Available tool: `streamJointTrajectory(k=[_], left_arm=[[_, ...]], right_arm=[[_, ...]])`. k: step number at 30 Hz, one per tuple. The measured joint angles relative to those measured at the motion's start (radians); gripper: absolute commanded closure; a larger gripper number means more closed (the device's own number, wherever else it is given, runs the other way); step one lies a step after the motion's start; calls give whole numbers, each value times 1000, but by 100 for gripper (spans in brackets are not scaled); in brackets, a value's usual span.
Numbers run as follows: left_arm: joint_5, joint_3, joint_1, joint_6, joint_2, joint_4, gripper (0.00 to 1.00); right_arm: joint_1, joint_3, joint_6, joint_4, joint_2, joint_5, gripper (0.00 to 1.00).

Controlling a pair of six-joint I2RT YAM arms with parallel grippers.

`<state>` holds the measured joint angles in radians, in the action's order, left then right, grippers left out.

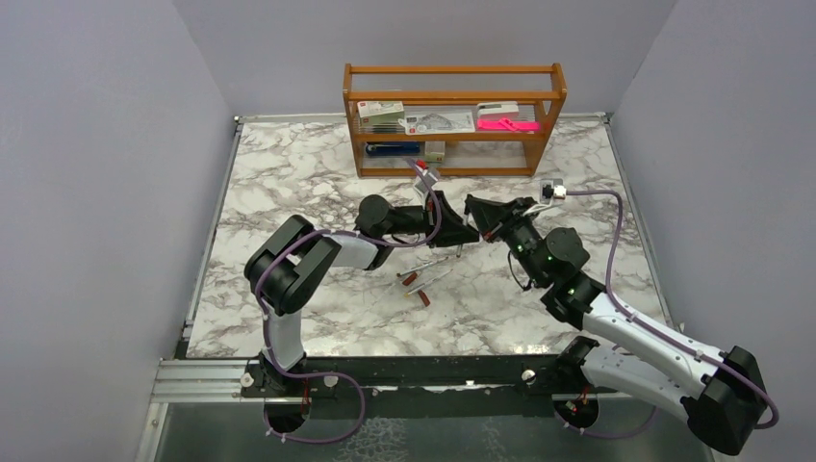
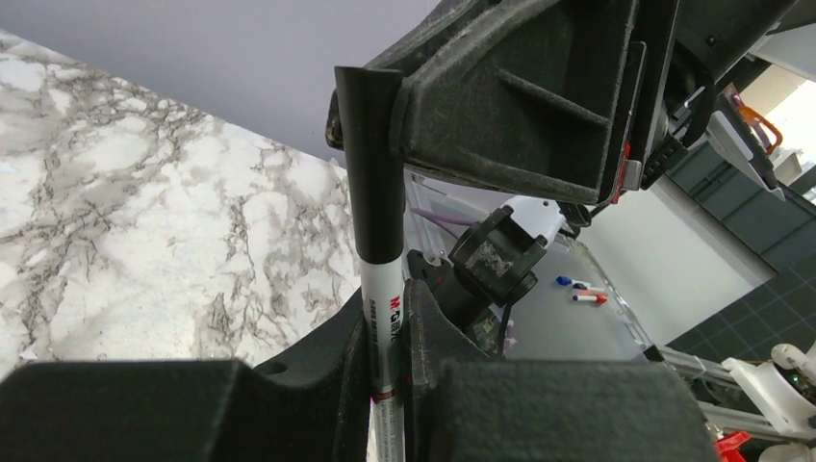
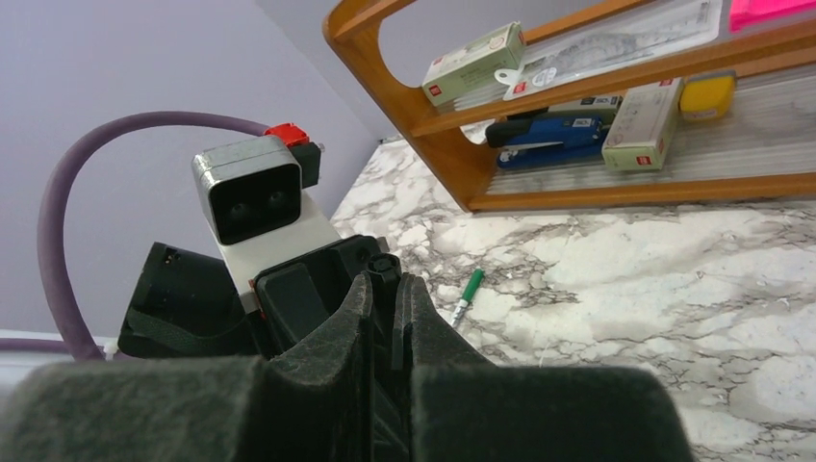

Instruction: Insert the pens into the pen caps

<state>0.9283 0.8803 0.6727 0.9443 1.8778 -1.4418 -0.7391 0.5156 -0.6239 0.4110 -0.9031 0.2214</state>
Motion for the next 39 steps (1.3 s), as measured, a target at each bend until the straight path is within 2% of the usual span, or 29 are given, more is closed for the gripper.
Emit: streamJointTrajectory(k=[6, 10, 14, 18, 25, 29, 32, 35, 39], left_arm=[[13, 63, -19, -1, 0, -2, 100], [27, 100, -79, -18, 0, 1, 100], [-74, 176, -97, -18, -14, -70, 100], [-110, 190, -95, -20, -57, -97, 100], [-135, 79, -92, -85, -57, -72, 100], [-261, 48, -84, -249, -78, 206, 100], [-501, 60, -66, -402, -116, 543, 100], [-737, 74, -55, -496, -126, 790, 100], [-986, 74, -47, -560, -126, 1035, 100]], right_arm=[[0, -8, -19, 42, -15, -36, 99], [-2, -21, -24, 41, -21, -63, 99], [-42, -82, -26, -152, -59, -173, 99], [-51, -147, -27, -346, -66, -204, 99], [-51, -119, -15, -380, 53, -167, 99], [-51, -88, 2, -401, 62, -123, 99], [-51, -83, 9, -419, 62, -96, 99], [-51, -83, 9, -431, 61, -83, 99], [-51, -83, 9, -438, 46, -79, 99]])
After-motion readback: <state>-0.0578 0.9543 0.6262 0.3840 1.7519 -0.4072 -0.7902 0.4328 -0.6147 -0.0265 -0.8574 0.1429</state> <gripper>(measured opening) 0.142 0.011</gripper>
